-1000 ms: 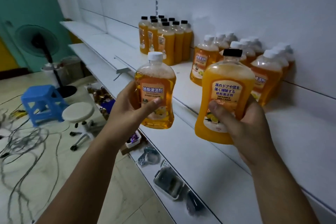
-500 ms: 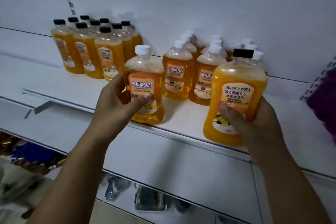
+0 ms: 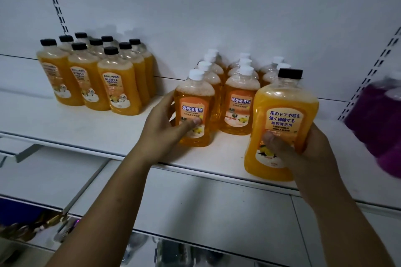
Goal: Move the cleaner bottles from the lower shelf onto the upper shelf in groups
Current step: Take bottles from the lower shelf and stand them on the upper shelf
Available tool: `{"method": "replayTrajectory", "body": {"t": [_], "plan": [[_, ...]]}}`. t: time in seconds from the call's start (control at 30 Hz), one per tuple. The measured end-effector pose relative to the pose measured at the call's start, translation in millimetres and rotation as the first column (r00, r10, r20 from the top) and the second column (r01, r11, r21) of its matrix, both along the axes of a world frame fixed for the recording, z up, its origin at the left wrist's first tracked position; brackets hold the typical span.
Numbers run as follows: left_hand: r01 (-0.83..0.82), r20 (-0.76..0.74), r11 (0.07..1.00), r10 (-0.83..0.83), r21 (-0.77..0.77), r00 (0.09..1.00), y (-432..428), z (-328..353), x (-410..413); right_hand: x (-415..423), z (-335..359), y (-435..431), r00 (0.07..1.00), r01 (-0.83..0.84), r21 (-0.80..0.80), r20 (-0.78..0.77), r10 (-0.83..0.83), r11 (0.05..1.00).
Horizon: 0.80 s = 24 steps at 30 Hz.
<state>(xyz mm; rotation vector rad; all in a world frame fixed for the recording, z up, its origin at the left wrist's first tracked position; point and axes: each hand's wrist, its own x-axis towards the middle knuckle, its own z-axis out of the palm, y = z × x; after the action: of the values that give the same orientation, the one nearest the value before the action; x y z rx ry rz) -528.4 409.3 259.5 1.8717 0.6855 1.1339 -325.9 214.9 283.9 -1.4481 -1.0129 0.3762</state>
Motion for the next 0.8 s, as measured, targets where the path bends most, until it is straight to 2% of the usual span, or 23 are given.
{"method": "replayTrajectory", "body": {"t": [0.23, 0.57, 0.67, 0.8], "plan": [[0.027, 0.019, 0.998, -0.028, 0.056, 0.999, 5.0, -4.9, 7.5, 1.9, 1.7, 4.8, 1.0, 0.012, -0.004, 0.027, -0.012, 1.0], [0.001, -0.011, 1.0, -0.001, 0.021, 1.0, -1.3, -1.0, 5.4, 7.0, -3.4, 19.6, 0.999, -0.05, -0.014, -0.005, 0.05, 0.999], [-0.064, -0.008, 0.998, 0.064, 0.028, 0.998, -5.5, 8.0, -7.5, 4.1, -5.4, 25.0, 0.997, -0.076, -0.011, -0.022, 0.075, 0.997], [-0.242, -0.094, 0.957, 0.259, 0.162, 0.961, -16.9, 16.3, -41.7, -5.9, -3.4, 30.5, 0.988, -0.154, 0.028, -0.029, 0.155, 0.988]]}}
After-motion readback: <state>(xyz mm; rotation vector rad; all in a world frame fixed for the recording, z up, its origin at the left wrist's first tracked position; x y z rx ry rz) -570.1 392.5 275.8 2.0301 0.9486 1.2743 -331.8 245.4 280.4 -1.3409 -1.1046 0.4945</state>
